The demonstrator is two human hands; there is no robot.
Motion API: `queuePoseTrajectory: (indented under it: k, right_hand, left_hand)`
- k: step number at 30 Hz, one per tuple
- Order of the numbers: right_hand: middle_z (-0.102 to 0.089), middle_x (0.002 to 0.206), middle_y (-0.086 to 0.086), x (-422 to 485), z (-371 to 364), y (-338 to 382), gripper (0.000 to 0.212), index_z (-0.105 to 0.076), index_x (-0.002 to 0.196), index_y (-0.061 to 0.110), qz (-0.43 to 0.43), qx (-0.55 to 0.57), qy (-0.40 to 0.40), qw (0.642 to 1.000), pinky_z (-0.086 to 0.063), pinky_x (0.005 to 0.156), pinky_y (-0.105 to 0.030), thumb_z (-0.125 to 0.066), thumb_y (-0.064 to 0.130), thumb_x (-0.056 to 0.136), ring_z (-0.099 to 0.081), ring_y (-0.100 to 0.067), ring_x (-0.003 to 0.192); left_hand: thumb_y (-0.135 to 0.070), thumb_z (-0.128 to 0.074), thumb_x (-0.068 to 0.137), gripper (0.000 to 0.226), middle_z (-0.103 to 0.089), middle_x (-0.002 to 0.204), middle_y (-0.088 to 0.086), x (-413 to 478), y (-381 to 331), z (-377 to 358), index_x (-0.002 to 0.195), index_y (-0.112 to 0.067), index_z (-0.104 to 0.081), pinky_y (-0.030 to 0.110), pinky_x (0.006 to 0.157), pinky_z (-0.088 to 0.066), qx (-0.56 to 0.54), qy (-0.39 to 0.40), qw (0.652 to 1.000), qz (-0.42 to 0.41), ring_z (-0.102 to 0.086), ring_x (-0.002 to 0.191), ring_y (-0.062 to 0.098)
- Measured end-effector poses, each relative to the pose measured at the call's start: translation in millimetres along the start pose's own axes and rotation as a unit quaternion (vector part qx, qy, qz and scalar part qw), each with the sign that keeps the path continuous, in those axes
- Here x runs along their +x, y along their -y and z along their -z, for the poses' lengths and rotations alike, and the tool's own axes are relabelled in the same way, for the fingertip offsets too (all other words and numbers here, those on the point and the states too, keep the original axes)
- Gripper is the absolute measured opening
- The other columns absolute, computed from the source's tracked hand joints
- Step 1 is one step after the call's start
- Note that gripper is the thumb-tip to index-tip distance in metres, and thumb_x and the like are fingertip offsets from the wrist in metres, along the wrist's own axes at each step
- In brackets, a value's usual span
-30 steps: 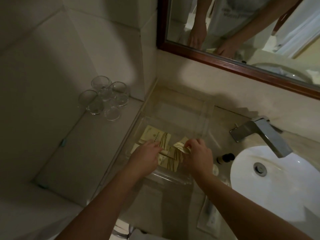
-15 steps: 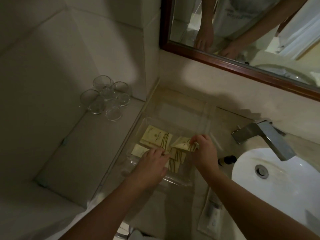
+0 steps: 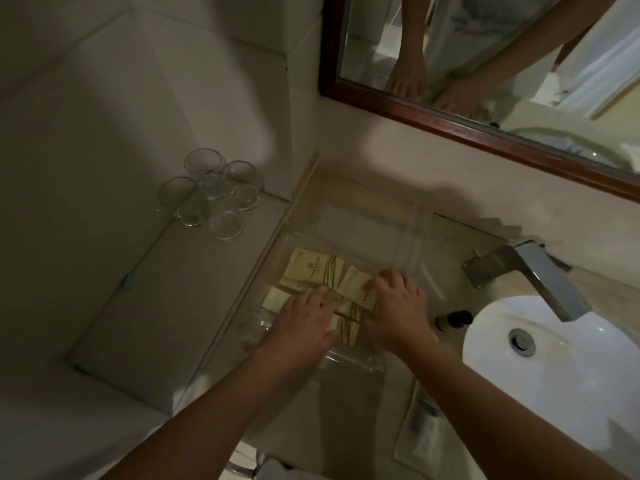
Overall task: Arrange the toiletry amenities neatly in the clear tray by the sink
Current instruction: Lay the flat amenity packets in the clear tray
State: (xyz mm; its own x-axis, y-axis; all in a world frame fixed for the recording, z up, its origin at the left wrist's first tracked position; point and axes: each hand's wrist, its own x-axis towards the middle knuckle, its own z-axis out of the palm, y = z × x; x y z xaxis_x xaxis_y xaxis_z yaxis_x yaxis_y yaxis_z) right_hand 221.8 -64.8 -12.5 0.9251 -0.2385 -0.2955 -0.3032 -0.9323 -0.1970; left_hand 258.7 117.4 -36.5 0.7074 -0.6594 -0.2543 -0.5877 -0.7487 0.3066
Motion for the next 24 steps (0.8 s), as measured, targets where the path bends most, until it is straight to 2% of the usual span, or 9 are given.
queuePoseTrajectory:
  k: [4, 10, 14, 16, 19, 24]
  right_hand:
    - [-0.047, 0.133, 0.000, 5, -3, 1, 0.043, -0.049, 0.128, 0.031, -0.012, -0.033, -0.011, 0.999, -0.030, 0.097, -0.037, -0.055, 0.040, 0.086, -0.038, -0.025, 0.122]
    - [-0.053, 0.126, -0.001, 10, -3, 3, 0.037, -0.051, 0.125, 0.029, -0.014, -0.049, -0.025, 0.998, -0.033, 0.095, -0.037, -0.054, 0.037, 0.089, -0.043, -0.025, 0.118]
    - [-0.053, 0.123, -0.001, 10, -2, 5, 0.035, -0.051, 0.122, 0.026, -0.022, -0.047, -0.032, 0.998, -0.034, 0.095, -0.036, -0.056, 0.035, 0.088, -0.044, -0.025, 0.115]
    - [-0.053, 0.121, -0.001, 10, -3, 5, 0.031, -0.052, 0.120, 0.025, -0.024, -0.037, -0.047, 0.998, -0.034, 0.092, -0.035, -0.053, 0.035, 0.090, -0.044, -0.024, 0.113]
    - [-0.054, 0.119, -0.002, 9, -6, 8, 0.030, -0.053, 0.119, 0.025, -0.018, -0.032, -0.048, 0.998, -0.034, 0.089, -0.034, -0.052, 0.037, 0.091, -0.046, -0.023, 0.109]
    - [-0.055, 0.119, -0.002, 11, -8, 11, 0.033, -0.053, 0.121, 0.026, -0.014, -0.019, -0.044, 0.999, -0.036, 0.089, -0.035, -0.054, 0.036, 0.089, -0.049, -0.024, 0.108]
  left_hand:
    - [-0.049, -0.040, 0.088, 0.062, -0.026, 0.153, 0.002, 4, 1, 0, 0.143, -0.021, -0.027, 0.042, 0.110, -0.023, 0.020, -0.003, 1.000, -0.007, -0.023, 0.136, 0.024]
    - [-0.050, -0.036, 0.090, 0.062, -0.024, 0.154, 0.001, 1, 2, -3, 0.145, -0.025, -0.024, 0.045, 0.109, -0.021, 0.029, 0.001, 1.000, 0.000, -0.023, 0.136, 0.026]
    - [-0.043, -0.039, 0.085, 0.050, -0.044, 0.138, 0.004, -1, 2, -4, 0.130, -0.023, -0.045, 0.040, 0.100, -0.033, 0.020, -0.047, 0.999, -0.007, -0.040, 0.123, 0.024]
    - [-0.037, -0.044, 0.084, 0.041, -0.048, 0.131, 0.004, 0, 3, -4, 0.122, -0.025, -0.051, 0.038, 0.097, -0.039, 0.001, -0.085, 0.996, 0.027, -0.045, 0.118, 0.024]
    - [-0.042, -0.046, 0.087, 0.047, -0.034, 0.146, 0.007, 4, 6, -5, 0.132, -0.029, -0.041, 0.041, 0.107, -0.030, -0.010, -0.065, 0.995, 0.074, -0.030, 0.134, 0.026]
    - [-0.050, -0.033, 0.093, 0.059, -0.011, 0.159, 0.006, 7, 10, -5, 0.146, -0.028, -0.020, 0.044, 0.118, -0.012, 0.004, -0.012, 0.998, 0.063, -0.006, 0.146, 0.026]
